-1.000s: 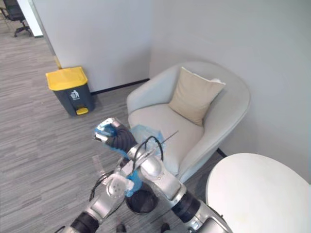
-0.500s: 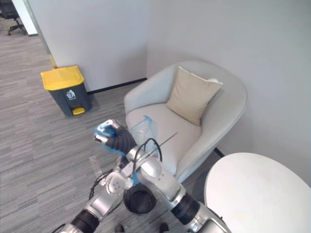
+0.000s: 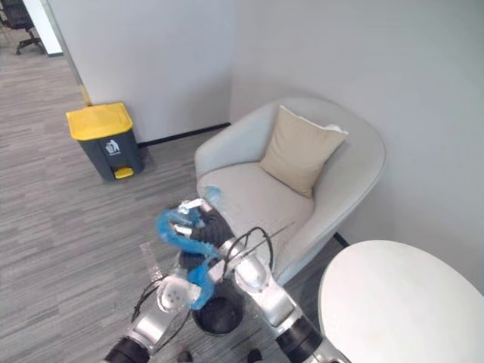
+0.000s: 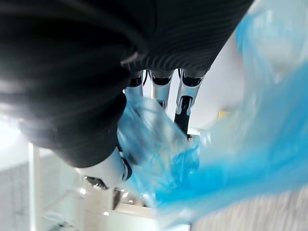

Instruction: Gather rubbish on tea table into small bin, then transfer packed bag to large trash can.

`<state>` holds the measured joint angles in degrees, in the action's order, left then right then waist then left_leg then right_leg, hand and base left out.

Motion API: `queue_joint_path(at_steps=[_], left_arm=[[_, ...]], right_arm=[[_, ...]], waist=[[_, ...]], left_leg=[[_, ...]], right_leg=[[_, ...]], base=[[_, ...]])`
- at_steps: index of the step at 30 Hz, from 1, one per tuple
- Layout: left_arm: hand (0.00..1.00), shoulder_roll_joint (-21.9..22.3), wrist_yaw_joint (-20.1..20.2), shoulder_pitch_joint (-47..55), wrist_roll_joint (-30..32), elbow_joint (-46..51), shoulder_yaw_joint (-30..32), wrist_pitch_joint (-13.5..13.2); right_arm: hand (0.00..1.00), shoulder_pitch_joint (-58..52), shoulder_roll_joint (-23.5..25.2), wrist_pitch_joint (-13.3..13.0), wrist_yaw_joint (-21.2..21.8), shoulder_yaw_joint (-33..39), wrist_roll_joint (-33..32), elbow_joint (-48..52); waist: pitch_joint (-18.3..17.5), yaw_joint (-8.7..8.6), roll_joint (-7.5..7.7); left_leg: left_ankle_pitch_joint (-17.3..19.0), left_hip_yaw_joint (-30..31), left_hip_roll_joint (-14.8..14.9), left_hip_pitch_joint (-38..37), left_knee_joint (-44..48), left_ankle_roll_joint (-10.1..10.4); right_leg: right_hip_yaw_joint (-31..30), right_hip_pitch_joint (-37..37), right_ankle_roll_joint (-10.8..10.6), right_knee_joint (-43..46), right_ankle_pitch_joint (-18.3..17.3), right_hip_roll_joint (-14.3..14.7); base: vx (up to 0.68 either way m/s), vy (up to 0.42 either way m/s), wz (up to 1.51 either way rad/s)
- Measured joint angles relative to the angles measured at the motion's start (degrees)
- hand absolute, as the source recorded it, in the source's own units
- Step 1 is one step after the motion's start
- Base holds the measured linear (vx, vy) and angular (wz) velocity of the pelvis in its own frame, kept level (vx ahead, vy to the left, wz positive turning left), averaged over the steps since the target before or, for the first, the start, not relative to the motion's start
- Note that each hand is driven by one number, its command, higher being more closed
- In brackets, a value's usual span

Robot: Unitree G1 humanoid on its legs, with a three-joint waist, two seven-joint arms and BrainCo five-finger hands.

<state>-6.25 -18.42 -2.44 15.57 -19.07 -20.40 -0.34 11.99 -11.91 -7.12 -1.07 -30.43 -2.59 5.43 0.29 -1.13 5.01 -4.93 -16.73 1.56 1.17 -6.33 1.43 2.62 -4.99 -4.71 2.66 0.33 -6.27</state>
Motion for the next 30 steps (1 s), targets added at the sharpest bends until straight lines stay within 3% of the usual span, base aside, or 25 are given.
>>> queue_joint_path(at_steps=[9,13,15,17,23,30], left_arm=[[1.0,-2.04,2.31,4.2,-1.12,1.63,3.51,-1.84],[1.0,-2.13,2.57,6.21,-1.92,1.45,6.12,-1.97],[1.0,-2.12,2.61,6.68,-2.31,0.91,7.78,-2.0],[1.0,-2.2,2.73,6.68,-2.5,-1.7,9.85,-2.05],[1.0,-1.64,4.25,9.1,-5.32,-9.24,14.39,-2.0],[1.0,-0.83,7.52,10.39,-10.28,-19.88,20.13,-1.58]], right_arm=[[0.0,0.1,-18.81,-2.21,-1.02,3.04,11.55,0.24],[0.0,-4.81,-20.78,-3.39,-1.02,3.57,16.47,-0.23],[0.0,-7.93,-19.35,-3.89,-0.99,4.48,18.42,-2.02],[0.0,-11.48,-14.69,-3.5,-0.76,7.83,18.42,-7.34],[0.0,-15.47,0.4,0.37,-0.03,19.67,15.8,-27.0],[0.0,-15.45,6.33,4.24,-2.28,30.93,10.27,-46.7]], waist=[[-0.06,0.11,0.09],[-0.05,0.14,0.06],[-0.02,0.19,0.02],[0.16,0.15,-0.27],[0.94,-0.04,-1.57],[1.39,0.41,-2.61]], left_leg=[[-0.29,0.07,-0.08,0.21,0.0,-0.46],[-0.29,0.3,-0.08,0.32,0.0,-0.45],[-0.29,0.41,-0.11,0.36,0.0,-0.45],[-0.3,0.96,-0.53,0.34,0.01,-0.46],[0.2,1.83,-0.56,-0.06,0.0,0.11],[0.75,2.69,-0.79,-0.52,0.0,0.0]], right_leg=[[0.06,0.08,0.24,-0.48,0.47,-0.03],[0.34,0.1,0.26,-0.89,0.49,-0.03],[0.42,0.12,0.26,-0.9,0.49,-0.06],[0.96,0.38,0.27,-1.04,0.46,-0.12],[2.02,1.4,0.41,-1.95,-0.09,-0.41],[3.03,2.99,0.11,-2.98,-0.38,-0.72]], base=[[0.0,0.0,0.0],[0.0,0.0,0.01],[0.01,0.002,0.02],[0.01,0.014,0.11],[0.0,0.013,0.09],[0.03,0.008,0.08]])
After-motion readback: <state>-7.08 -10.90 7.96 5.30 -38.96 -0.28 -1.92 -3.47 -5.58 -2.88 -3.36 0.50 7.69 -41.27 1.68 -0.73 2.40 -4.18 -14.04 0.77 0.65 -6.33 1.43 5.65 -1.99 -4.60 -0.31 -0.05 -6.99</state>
